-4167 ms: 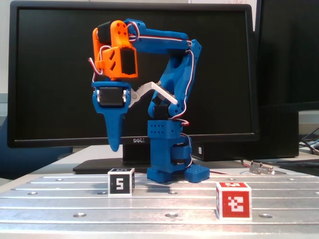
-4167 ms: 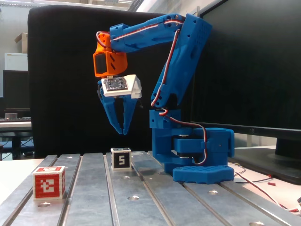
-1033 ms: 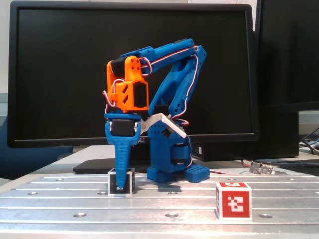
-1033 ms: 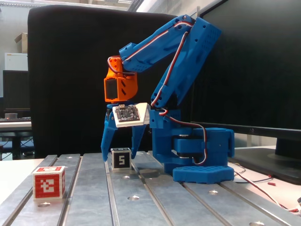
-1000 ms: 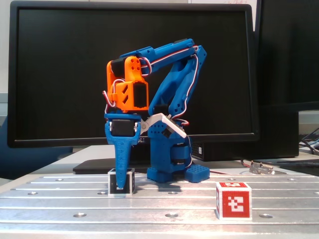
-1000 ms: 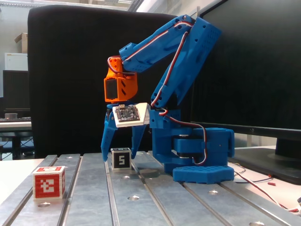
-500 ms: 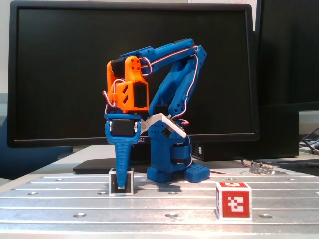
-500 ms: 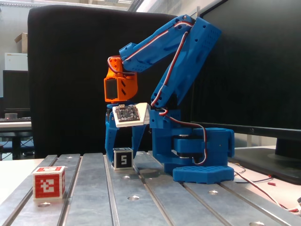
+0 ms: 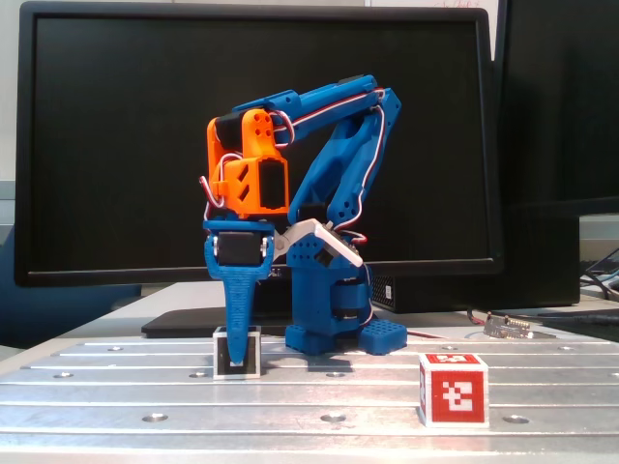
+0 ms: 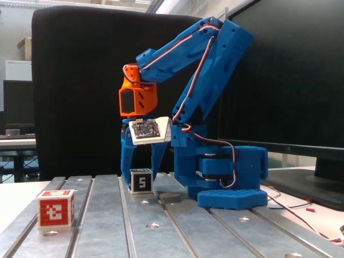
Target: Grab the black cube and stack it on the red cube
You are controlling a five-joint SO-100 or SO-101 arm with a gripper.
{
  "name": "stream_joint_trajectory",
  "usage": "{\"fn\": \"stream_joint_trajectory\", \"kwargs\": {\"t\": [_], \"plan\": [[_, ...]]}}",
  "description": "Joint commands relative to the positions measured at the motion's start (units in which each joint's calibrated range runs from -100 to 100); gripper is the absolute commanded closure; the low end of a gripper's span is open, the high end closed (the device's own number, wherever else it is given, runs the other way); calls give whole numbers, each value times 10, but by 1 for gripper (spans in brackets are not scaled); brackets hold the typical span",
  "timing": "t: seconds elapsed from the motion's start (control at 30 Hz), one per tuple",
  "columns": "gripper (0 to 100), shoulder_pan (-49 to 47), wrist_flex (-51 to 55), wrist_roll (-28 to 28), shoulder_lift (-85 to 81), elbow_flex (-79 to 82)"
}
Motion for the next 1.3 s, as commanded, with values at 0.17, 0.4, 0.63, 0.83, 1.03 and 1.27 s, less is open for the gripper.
{"fn": "stream_joint_trajectory", "kwargs": {"t": [0.17,0.4,0.63,0.83,1.03,1.27], "plan": [[82,-3,43,2,0,-66],[83,-35,98,-1,0,-133],[82,-75,153,-2,1,-218],[83,-127,166,0,1,-245],[83,-213,157,1,2,-246],[83,-292,132,1,2,-237]]}}
